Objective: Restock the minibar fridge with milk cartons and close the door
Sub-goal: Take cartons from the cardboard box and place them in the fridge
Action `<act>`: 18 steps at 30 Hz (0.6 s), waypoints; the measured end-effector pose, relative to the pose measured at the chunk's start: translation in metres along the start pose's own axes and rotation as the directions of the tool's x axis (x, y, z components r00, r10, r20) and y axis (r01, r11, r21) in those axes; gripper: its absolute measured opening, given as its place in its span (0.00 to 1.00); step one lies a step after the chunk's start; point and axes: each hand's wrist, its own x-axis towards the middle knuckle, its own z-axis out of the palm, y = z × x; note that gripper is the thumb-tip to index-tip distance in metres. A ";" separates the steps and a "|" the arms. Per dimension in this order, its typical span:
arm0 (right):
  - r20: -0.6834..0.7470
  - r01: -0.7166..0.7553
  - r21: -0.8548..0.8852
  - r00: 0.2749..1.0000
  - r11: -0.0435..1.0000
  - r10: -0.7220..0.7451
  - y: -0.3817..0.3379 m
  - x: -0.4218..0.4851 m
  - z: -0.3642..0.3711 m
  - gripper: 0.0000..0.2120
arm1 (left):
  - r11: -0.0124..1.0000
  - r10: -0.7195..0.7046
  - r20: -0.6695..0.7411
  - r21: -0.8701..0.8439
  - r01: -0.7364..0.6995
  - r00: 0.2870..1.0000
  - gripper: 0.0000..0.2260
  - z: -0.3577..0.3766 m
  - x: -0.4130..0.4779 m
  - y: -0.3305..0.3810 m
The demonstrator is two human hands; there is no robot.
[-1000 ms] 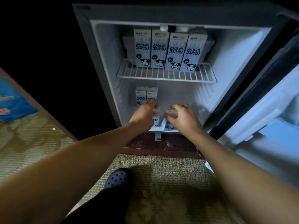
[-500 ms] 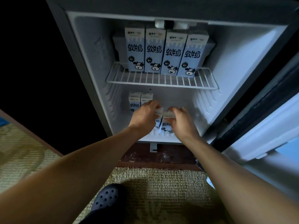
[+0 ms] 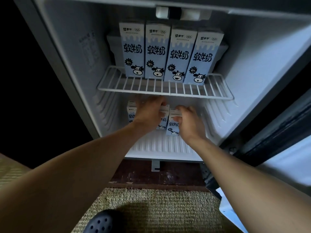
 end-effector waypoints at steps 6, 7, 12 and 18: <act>-0.016 0.012 0.063 1.000 0.998 -0.011 -0.001 0.013 0.001 0.24 | 0.998 -0.022 0.065 -0.051 0.026 0.998 0.13 0.003 0.009 -0.008; -0.015 0.014 0.074 1.000 0.997 -0.013 -0.001 0.015 0.002 0.24 | 0.995 -0.030 0.076 -0.088 0.037 0.997 0.14 0.003 0.011 -0.008; -0.027 0.009 0.009 1.000 1.000 -0.008 0.001 0.022 0.002 0.15 | 0.979 -0.061 0.084 -0.187 0.076 0.995 0.15 0.004 0.011 -0.009; 0.008 -0.027 0.081 1.000 0.996 0.027 -0.002 0.027 0.003 0.16 | 0.970 -0.120 0.029 -0.211 0.123 0.992 0.16 0.018 0.006 -0.013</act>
